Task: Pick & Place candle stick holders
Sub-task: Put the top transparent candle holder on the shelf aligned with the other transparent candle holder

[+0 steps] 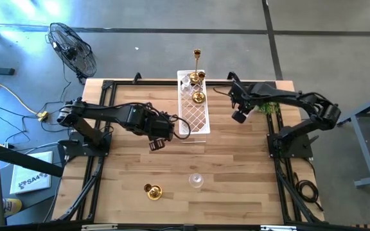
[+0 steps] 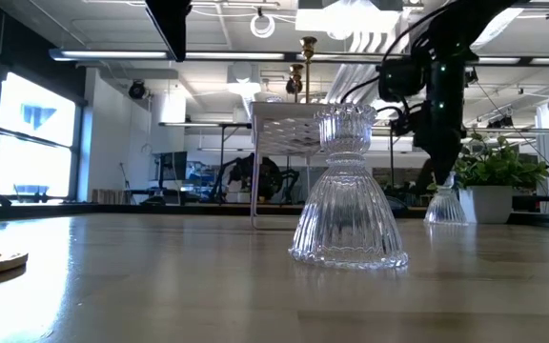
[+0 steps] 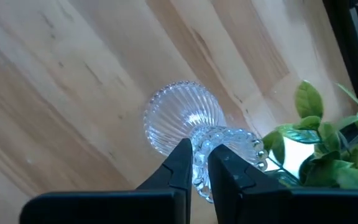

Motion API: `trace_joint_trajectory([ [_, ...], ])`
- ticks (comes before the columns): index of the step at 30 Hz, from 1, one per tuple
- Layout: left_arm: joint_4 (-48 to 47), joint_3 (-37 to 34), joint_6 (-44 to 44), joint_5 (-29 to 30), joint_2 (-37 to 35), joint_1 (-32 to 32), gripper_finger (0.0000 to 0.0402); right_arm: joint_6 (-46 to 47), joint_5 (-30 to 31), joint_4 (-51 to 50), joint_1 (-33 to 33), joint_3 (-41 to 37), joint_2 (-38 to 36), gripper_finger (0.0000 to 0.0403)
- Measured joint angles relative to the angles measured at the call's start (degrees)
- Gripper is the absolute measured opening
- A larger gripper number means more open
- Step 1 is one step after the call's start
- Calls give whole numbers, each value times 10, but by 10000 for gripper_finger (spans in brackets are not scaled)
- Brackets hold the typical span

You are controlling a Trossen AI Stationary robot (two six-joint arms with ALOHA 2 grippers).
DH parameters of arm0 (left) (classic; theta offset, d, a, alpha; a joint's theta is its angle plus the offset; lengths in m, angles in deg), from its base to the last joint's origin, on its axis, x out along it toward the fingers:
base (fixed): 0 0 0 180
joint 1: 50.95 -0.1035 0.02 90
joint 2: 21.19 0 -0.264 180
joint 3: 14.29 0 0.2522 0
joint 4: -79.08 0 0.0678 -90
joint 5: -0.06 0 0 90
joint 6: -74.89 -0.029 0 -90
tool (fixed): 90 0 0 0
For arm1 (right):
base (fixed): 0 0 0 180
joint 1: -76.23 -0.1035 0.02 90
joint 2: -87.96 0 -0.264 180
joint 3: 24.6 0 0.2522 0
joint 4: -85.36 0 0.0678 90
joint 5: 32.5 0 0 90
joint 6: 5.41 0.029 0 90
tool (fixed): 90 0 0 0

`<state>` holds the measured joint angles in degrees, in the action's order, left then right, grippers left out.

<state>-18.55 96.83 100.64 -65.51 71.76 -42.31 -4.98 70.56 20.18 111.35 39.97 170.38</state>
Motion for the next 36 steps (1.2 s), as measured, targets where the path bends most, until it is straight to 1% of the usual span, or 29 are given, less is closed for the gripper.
trace_joint_trajectory([
  [2, 0, 0, -2, 0, 0, 0, 156, 7, 7, -7, -14, 2, -8, 24],
  [6, 1, 0, -2, 0, 0, 0, 156, 28, -8, -41, -39, 14, -33, 22],
  [12, 0, 0, -4, 1, 0, 0, 156, 60, -7, -80, -81, 26, -72, 22],
  [17, 8, 0, -18, 4, 0, 0, 156, 96, -16, -121, -130, 43, -95, 22],
  [20, 19, 0, -31, -13, 0, 0, 156, 118, -25, -147, -166, 56, -108, 22],
  [24, 61, 0, -86, -19, 0, 0, 156, 151, -46, -162, -212, 73, -126, 22],
  [27, 103, 0, -119, -19, 0, 0, 156, 181, -47, -175, -248, 87, -140, 22],
  [29, 127, 0, -134, -21, 0, 0, 156, 202, -47, -181, -275, 94, -146, 22],
  [33, 166, 0, -151, -47, 0, 0, 156, 238, -54, -181, -329, 112, -157, 22],
  [36, 200, 0, -155, -49, 0, 0, 156, 261, -54, -179, -369, 126, -158, 22],
])
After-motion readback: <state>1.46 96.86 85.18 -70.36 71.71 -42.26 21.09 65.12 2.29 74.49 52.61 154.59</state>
